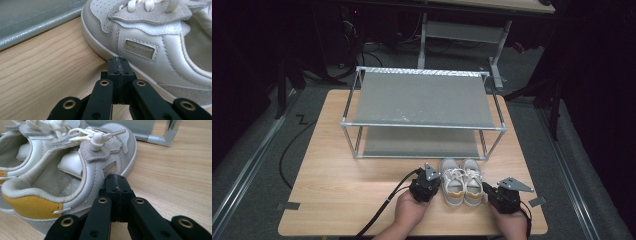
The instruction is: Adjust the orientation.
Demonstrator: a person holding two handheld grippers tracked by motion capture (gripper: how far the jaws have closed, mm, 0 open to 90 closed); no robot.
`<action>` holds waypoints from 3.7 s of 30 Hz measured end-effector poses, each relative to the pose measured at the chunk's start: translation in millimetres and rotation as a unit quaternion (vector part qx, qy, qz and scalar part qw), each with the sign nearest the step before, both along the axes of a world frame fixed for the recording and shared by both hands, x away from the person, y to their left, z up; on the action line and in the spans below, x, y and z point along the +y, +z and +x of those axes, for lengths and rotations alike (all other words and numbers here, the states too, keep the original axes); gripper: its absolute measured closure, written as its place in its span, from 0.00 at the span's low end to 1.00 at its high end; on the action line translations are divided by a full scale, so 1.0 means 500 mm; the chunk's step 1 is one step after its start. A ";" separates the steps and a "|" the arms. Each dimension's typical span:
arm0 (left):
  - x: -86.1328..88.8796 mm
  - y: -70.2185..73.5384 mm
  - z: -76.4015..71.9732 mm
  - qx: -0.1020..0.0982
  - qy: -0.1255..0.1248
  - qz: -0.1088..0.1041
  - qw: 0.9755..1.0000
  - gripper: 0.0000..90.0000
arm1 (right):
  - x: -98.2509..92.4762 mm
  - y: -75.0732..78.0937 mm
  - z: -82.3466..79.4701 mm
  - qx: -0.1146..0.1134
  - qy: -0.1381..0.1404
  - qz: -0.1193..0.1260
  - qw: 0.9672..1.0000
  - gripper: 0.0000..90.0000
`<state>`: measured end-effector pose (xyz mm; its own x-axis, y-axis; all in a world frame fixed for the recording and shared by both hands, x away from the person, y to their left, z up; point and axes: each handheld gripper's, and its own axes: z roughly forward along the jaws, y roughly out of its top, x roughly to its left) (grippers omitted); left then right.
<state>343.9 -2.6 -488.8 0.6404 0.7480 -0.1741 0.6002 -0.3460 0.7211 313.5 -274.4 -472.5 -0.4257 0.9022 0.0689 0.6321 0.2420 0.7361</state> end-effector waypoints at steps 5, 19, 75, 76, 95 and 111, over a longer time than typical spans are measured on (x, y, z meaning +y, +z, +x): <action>0.000 -0.001 -0.003 -0.004 0.003 0.000 1.000 1.00 | -0.002 -0.001 0.000 -0.002 0.001 0.001 1.000 1.00; 0.074 0.012 -0.007 -0.014 0.024 -0.011 1.000 0.97 | -0.031 0.015 -0.004 -0.023 -0.020 0.006 1.000 1.00; 0.037 0.046 -0.052 -0.026 -0.005 -0.030 0.999 0.89 | -0.012 0.052 -0.037 -0.046 -0.002 0.027 0.999 0.90; 0.039 0.046 -0.051 -0.025 -0.006 -0.025 0.999 0.89 | -0.014 0.053 -0.036 -0.043 -0.001 0.028 0.999 0.90; 0.315 0.048 -0.032 -0.008 0.013 -0.007 1.000 0.62 | -0.013 0.039 0.031 0.149 -0.120 -0.074 0.979 0.61; 0.357 0.057 -0.026 -0.027 0.010 -0.016 0.999 0.56 | -0.009 0.106 0.135 0.446 -0.185 -0.125 0.867 0.58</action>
<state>331.2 176.0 -460.1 0.6339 0.7561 -0.1626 0.5663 -0.3106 0.7635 380.9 -279.1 -419.3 0.0182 0.9998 0.0039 0.9912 -0.0176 -0.1310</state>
